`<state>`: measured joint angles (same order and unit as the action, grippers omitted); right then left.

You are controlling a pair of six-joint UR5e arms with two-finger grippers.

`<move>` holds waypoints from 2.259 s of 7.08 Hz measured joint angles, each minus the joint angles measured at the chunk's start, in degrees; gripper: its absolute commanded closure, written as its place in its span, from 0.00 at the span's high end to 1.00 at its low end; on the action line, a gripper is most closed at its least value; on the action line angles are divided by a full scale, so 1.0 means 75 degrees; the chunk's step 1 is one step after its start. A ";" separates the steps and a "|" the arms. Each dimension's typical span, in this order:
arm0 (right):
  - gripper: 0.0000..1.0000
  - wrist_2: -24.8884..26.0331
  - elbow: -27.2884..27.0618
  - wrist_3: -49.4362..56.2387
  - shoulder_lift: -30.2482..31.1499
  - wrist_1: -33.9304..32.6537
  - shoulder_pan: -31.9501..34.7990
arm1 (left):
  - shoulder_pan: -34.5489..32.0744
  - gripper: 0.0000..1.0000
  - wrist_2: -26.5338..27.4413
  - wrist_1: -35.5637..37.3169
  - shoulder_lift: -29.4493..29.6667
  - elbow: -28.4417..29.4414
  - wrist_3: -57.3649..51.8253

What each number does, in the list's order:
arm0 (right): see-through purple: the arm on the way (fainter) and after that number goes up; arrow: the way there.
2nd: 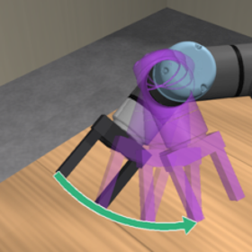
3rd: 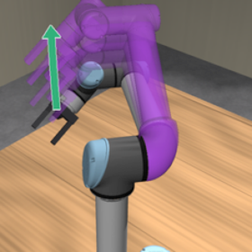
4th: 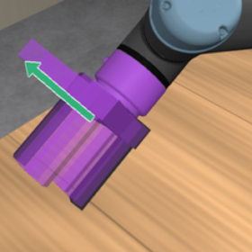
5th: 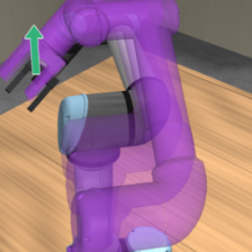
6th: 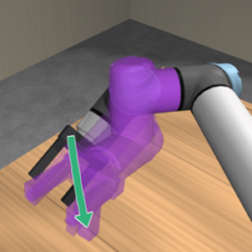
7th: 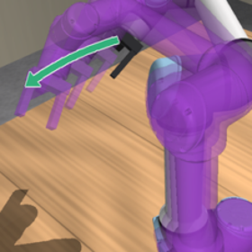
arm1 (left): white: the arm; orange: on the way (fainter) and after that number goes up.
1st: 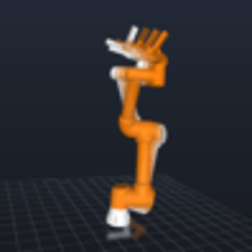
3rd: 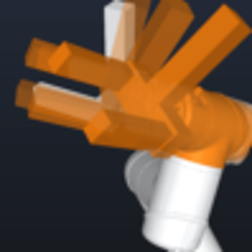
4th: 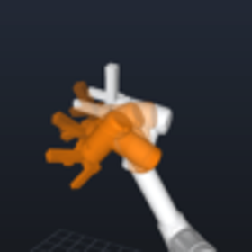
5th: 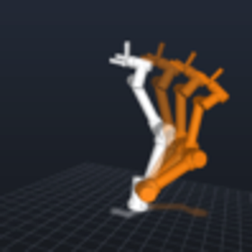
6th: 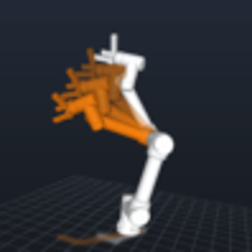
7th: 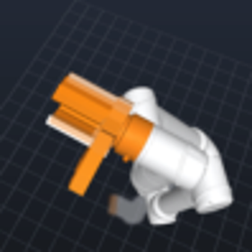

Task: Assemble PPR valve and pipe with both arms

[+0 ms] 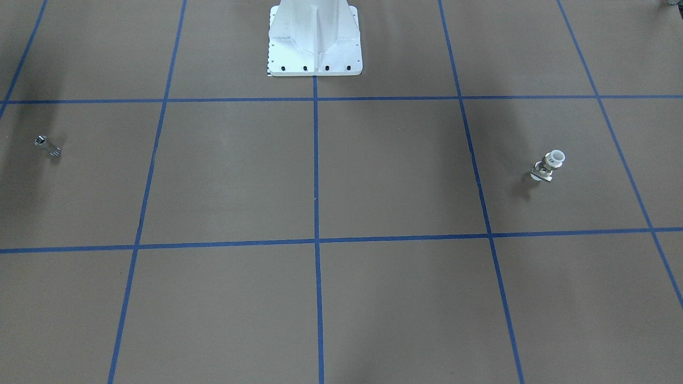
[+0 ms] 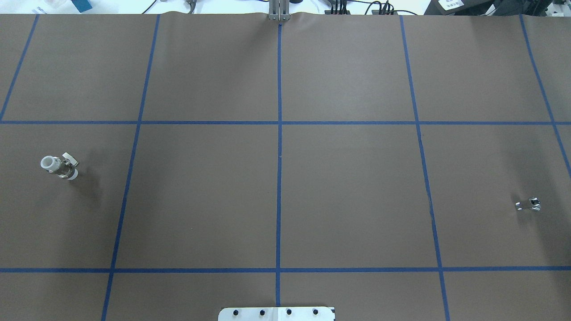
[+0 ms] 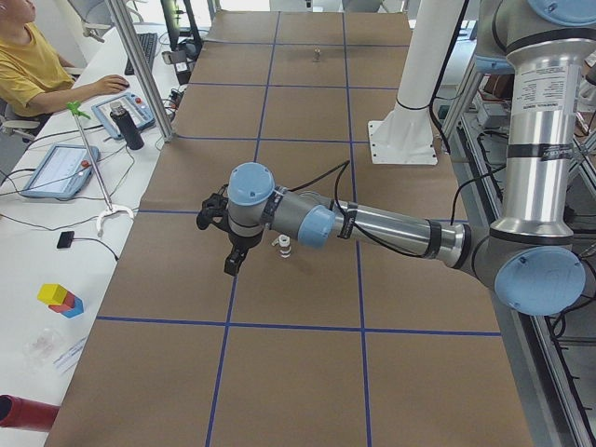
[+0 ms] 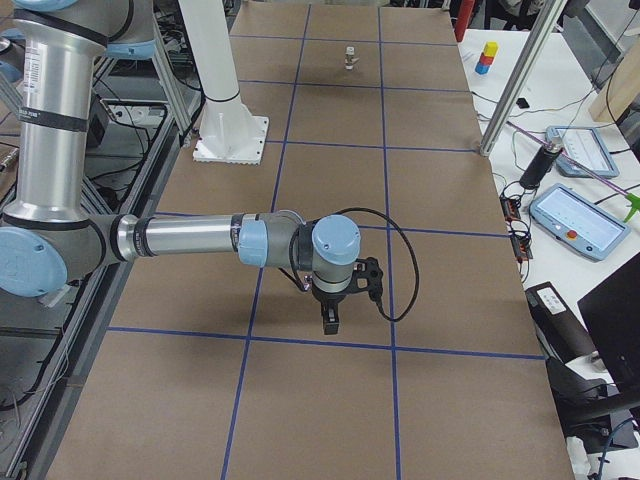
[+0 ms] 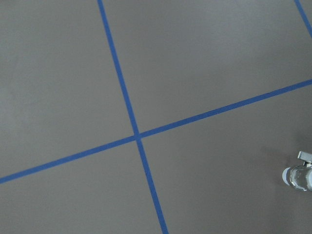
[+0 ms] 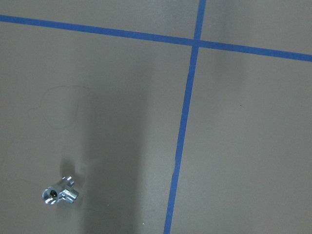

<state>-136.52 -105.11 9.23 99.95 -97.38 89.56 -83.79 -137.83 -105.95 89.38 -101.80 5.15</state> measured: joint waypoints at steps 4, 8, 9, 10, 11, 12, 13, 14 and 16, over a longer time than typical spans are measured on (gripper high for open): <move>1.00 -0.0019 0.0007 0.0000 0.0051 0.0000 -0.0002 | 0.2545 1.00 0.0667 -0.3156 -0.0444 -0.0021 0.3850; 1.00 -0.0020 0.0010 0.0000 0.0055 0.0000 -0.0003 | 0.4169 0.95 0.2469 -0.3314 -0.0750 0.0070 0.4207; 1.00 -0.0020 0.0011 0.0000 0.0056 0.0000 -0.0002 | 0.4267 0.90 0.2572 -0.3299 -0.0767 0.0142 0.4181; 1.00 -0.0020 0.0011 0.0000 0.0056 0.0000 -0.0003 | 0.4329 0.87 0.2618 -0.3291 -0.0777 0.0197 0.4163; 1.00 -0.0020 0.0011 0.0000 0.0056 0.0000 -0.0006 | 0.4375 0.87 0.2632 -0.3289 -0.0773 0.0235 0.4157; 1.00 -0.0020 0.0010 0.0000 0.0056 0.0000 -0.0010 | 0.4398 0.86 0.2637 -0.3285 -0.0754 0.0264 0.4155; 1.00 -0.0023 0.0005 0.0000 0.0056 0.0000 -0.0011 | 0.4404 0.80 0.2638 -0.3279 -0.0733 0.0284 0.4154; 1.00 -0.0035 0.0001 0.0000 0.0056 0.0000 -0.0011 | 0.4407 0.70 0.2639 -0.3274 -0.0721 0.0291 0.4154; 1.00 -0.0062 0.0000 0.0000 0.0054 0.0000 -0.0012 | 0.4409 0.20 0.2639 -0.3265 -0.0704 0.0295 0.4153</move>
<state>-136.99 -105.12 9.23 100.36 -97.38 89.47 -50.72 -118.04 -130.44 84.10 -99.59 36.30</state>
